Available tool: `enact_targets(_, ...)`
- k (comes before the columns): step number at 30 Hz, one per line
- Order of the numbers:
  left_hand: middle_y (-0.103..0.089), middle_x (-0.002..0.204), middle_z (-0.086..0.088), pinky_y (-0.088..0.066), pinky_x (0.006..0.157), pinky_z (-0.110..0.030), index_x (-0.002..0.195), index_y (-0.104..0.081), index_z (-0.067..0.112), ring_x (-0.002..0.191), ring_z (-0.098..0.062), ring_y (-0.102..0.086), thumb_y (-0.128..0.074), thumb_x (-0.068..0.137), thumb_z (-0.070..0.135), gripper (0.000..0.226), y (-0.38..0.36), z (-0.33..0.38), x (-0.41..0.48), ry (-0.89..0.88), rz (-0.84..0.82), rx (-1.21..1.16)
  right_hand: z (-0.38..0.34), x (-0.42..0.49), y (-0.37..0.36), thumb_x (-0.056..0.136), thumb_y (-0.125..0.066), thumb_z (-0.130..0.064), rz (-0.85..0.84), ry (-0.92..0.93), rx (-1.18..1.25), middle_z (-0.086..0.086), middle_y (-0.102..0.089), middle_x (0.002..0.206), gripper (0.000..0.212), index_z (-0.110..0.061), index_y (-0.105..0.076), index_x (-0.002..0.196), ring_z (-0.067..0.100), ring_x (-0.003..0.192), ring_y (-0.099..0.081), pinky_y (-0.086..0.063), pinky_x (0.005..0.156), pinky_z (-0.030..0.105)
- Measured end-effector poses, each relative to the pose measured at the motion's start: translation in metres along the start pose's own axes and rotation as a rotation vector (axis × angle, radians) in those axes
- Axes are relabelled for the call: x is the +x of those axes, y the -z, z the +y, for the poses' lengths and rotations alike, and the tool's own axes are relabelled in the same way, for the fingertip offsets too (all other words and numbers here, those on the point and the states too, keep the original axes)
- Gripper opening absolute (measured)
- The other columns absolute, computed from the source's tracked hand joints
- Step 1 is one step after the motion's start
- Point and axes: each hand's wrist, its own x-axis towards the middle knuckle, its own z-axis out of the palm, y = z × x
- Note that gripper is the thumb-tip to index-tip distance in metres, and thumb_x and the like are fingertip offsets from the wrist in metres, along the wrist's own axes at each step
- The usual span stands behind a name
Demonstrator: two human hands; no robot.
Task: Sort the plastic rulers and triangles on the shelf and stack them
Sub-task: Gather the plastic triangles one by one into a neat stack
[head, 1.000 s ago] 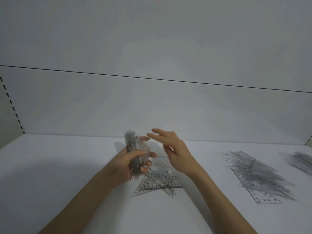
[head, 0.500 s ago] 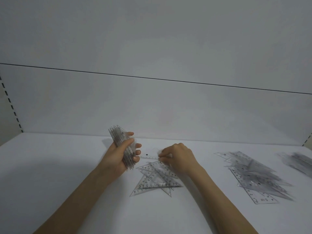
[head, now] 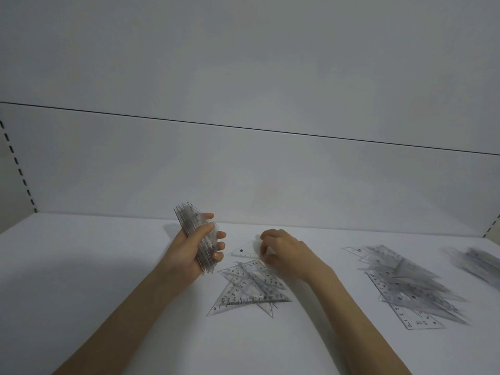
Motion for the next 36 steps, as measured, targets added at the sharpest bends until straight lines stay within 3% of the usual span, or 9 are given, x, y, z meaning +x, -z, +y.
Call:
enact_targets(3, -0.053, 0.078, -0.017, -0.039, 0.041, -0.021, 0.099, -0.053, 0.016, 0.052, -0.02, -0.05, -0.044, 0.095, 0.007, 0.014, -0.001, 0.0, 0.0, 0.008, 0.007, -0.016, -0.004, 0.0, -0.01, 0.093, -0.037, -0.016, 0.057, 0.1, -0.181, 0.011, -0.055, 0.102, 0.022, -0.002, -0.055, 0.095, 0.031, 0.09, -0.055, -0.044, 0.059, 0.036)
enact_targets(7, -0.053, 0.078, -0.017, -0.04, 0.042, -0.021, 0.1, -0.052, 0.017, 0.052, -0.021, -0.051, -0.046, 0.094, 0.007, 0.012, 0.0, 0.001, 0.0, 0.028, -0.001, -0.039, -0.009, 0.003, -0.005, 0.089, -0.04, 0.001, 0.037, -0.074, -0.279, 0.007, -0.047, 0.106, 0.028, -0.005, -0.043, 0.117, 0.026, 0.086, -0.043, -0.029, 0.058, 0.028)
enact_targets(12, -0.053, 0.083, -0.018, -0.045, 0.045, -0.025, 0.106, -0.051, 0.016, 0.063, -0.026, -0.052, -0.051, 0.089, 0.006, 0.019, -0.001, 0.001, -0.002, 0.048, -0.031, -0.04, -0.009, 0.008, 0.0, 0.088, -0.036, 0.008, 0.324, -0.258, -0.063, 0.01, -0.063, 0.099, 0.03, -0.006, -0.044, 0.113, 0.031, 0.079, -0.055, -0.038, 0.062, 0.036)
enact_targets(15, -0.054, 0.084, -0.019, -0.049, 0.047, -0.029, 0.106, -0.052, 0.016, 0.067, -0.027, -0.056, -0.059, 0.08, 0.005, 0.029, -0.002, -0.001, -0.002, 0.052, -0.038, -0.021, -0.023, -0.001, 0.006, 0.093, -0.044, 0.002, 0.62, -0.099, 0.281, 0.009, -0.065, 0.086, 0.019, -0.001, -0.054, 0.108, 0.026, 0.073, -0.059, -0.049, 0.064, 0.04)
enact_targets(18, -0.053, 0.086, -0.02, -0.054, 0.052, -0.031, 0.109, -0.051, 0.015, 0.07, -0.029, -0.056, -0.044, 0.093, 0.004, 0.021, -0.004, -0.004, -0.001, 0.059, -0.031, -0.025, -0.055, -0.01, 0.009, 0.089, -0.053, -0.009, 0.678, 0.075, 0.459, -0.001, -0.068, 0.085, 0.021, -0.005, -0.06, 0.108, 0.014, 0.071, -0.059, -0.049, 0.062, 0.024)
enact_targets(24, -0.053, 0.09, -0.019, -0.057, 0.062, -0.039, 0.118, -0.051, 0.018, 0.073, -0.03, -0.062, -0.04, 0.095, 0.005, 0.029, -0.001, -0.006, -0.001, 0.021, -0.058, -0.069, -0.068, -0.006, 0.002, 0.077, -0.063, -0.005, 0.804, 0.271, 0.151, -0.003, -0.056, 0.054, 0.01, -0.005, -0.067, 0.087, 0.012, 0.043, -0.045, -0.039, 0.04, 0.021)
enact_targets(29, -0.061, 0.075, -0.011, -0.056, 0.057, -0.031, 0.123, -0.049, 0.013, 0.067, -0.018, -0.065, -0.036, 0.097, 0.006, 0.029, -0.004, -0.009, -0.002, -0.04, -0.121, -0.049, -0.069, -0.001, -0.013, 0.08, -0.059, -0.003, 0.749, 0.353, 0.036, -0.001, -0.06, 0.059, 0.014, -0.006, -0.068, 0.091, 0.019, 0.048, -0.051, -0.043, 0.038, 0.03)
enact_targets(32, -0.057, 0.096, -0.02, -0.059, 0.073, -0.037, 0.125, -0.049, 0.011, 0.09, -0.028, -0.062, -0.045, 0.089, 0.015, 0.037, -0.003, -0.007, -0.002, -0.049, -0.158, -0.106, -0.069, -0.003, -0.015, 0.083, -0.063, -0.008, 0.829, 0.311, 0.042, -0.005, -0.059, 0.059, 0.012, -0.011, -0.071, 0.09, 0.015, 0.055, -0.054, -0.042, 0.038, 0.027)
enact_targets(36, -0.054, 0.125, -0.03, -0.054, 0.087, -0.04, 0.134, -0.044, 0.014, 0.119, -0.037, -0.054, -0.046, 0.084, 0.025, 0.051, 0.002, -0.006, -0.001, -0.005, -0.19, -0.111, -0.073, -0.007, -0.014, 0.089, -0.06, -0.02, 0.888, 0.339, 0.117, -0.011, -0.069, 0.076, 0.016, -0.02, -0.073, 0.099, 0.008, 0.079, -0.06, -0.041, 0.056, 0.017)
